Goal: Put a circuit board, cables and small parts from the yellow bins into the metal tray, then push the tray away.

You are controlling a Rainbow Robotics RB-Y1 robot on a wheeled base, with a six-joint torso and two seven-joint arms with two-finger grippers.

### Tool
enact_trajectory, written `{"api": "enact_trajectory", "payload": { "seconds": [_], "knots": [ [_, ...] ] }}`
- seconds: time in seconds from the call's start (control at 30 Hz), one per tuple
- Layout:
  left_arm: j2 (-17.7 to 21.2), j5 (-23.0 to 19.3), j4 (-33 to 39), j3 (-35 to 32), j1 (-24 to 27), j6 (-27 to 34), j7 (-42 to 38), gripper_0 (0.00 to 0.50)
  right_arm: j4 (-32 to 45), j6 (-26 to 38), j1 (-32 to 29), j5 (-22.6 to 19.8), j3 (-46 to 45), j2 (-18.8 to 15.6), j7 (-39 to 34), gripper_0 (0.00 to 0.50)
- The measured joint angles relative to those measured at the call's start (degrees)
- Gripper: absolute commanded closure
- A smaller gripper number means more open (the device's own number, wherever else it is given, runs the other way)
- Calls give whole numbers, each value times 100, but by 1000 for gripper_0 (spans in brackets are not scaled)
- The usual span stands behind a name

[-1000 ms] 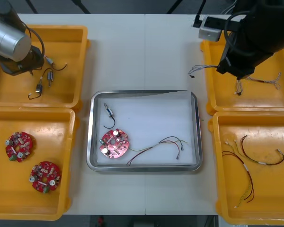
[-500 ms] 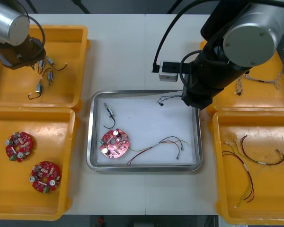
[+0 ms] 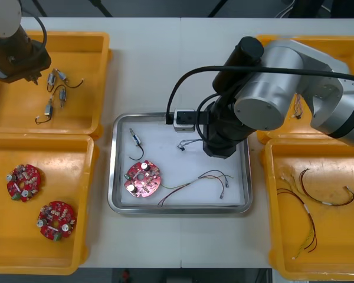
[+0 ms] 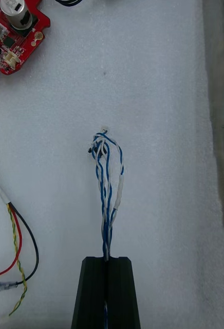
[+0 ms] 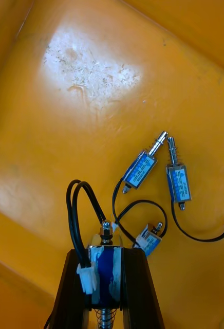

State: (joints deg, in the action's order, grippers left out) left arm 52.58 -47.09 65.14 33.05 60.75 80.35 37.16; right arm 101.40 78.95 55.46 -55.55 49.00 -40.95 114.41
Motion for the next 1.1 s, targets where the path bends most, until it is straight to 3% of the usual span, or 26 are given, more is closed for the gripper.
{"api": "enact_trajectory", "payload": {
  "seconds": [0.17,0.2,0.27,0.3,0.33,0.37,0.4,0.73,1.0,1.1],
  "knots": [
    [126,-336,261,-101,0,287,0,500,-299,-196,0,8,138,139,0,500],
    [150,-413,328,-126,0,373,0,500,-351,-249,-1,7,139,167,0,478],
    [187,-538,484,-164,0,531,0,500,-409,-356,-1,6,139,204,0,312],
    [202,-588,572,-171,1,617,0,500,-427,-417,-1,6,139,213,0,167],
    [215,-633,666,-173,1,702,0,500,-436,-478,-1,6,139,217,0,84],
    [225,-683,771,-173,1,787,0,500,-438,-513,-1,5,139,217,0,21],
    [232,-727,870,-173,1,858,0,500,-439,-533,-1,5,139,217,0,0],
    [249,-975,2090,-173,-15,1075,-203,500,-379,-623,-1,-67,139,166,0,0],
    [254,-997,2804,-173,-47,1186,-1618,500,-318,-731,-1,-110,139,-102,0,0],
    [255,-1019,2911,-173,-47,1261,-1758,500,-314,-718,-1,-197,137,-198,0,0]
  ]
}}
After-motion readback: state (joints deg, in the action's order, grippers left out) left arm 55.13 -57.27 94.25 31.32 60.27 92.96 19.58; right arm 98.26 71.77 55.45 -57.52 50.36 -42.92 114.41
